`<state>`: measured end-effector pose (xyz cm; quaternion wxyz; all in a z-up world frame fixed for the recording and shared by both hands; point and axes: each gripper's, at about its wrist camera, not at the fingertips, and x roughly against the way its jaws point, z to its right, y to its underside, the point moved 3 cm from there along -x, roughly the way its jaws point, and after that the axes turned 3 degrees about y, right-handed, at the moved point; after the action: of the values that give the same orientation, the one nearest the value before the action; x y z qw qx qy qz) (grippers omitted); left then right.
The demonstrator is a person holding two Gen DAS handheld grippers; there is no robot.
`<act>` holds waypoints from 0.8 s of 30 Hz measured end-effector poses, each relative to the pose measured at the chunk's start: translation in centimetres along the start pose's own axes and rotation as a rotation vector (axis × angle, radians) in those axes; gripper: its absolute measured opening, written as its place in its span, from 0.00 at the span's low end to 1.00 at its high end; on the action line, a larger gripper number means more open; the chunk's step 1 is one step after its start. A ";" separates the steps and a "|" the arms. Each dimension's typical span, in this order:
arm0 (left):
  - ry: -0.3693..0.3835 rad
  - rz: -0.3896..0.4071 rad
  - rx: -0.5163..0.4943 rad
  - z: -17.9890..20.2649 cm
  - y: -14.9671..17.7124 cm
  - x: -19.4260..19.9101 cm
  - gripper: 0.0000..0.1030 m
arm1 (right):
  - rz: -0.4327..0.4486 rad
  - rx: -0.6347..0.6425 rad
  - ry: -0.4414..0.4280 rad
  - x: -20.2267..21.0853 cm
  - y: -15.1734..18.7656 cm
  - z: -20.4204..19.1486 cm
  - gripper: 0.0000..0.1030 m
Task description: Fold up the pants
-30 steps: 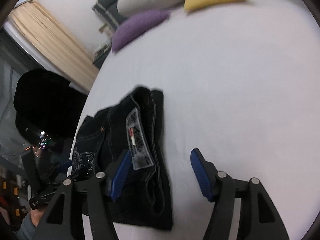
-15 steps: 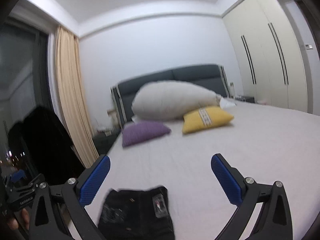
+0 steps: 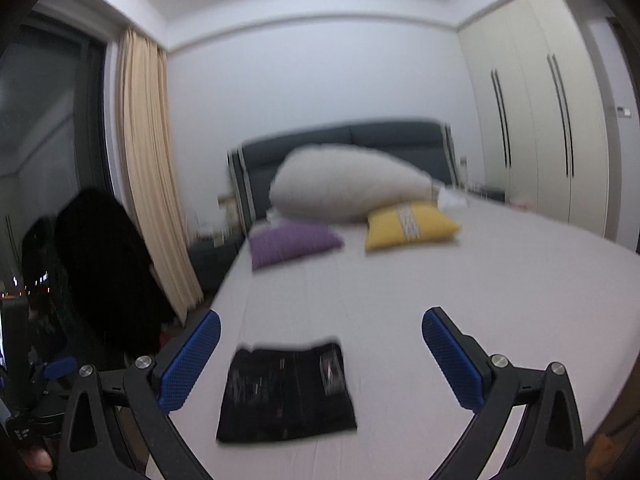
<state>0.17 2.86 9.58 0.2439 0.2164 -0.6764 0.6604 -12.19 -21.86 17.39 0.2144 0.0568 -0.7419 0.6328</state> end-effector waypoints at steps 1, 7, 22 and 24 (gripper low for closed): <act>0.012 -0.014 0.006 0.0 0.4 -0.1 1.00 | -0.034 -0.003 0.001 -0.4 0.6 -0.1 1.00; 0.021 -0.064 0.020 -0.1 2.1 -2.4 1.00 | -0.244 -0.019 0.040 -3.0 4.4 -1.1 1.00; 0.010 -0.164 0.023 -0.4 3.9 -8.3 1.00 | -0.433 0.062 0.055 -6.6 9.0 -3.4 1.00; 0.007 -0.177 0.020 -0.4 4.2 -8.8 1.00 | -0.465 0.071 0.063 -7.2 9.7 -3.5 1.00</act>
<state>4.54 3.09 0.80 0.3014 0.2757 -0.6471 0.6437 -8.30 -18.00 6.08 0.3751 0.2139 -0.6791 0.5936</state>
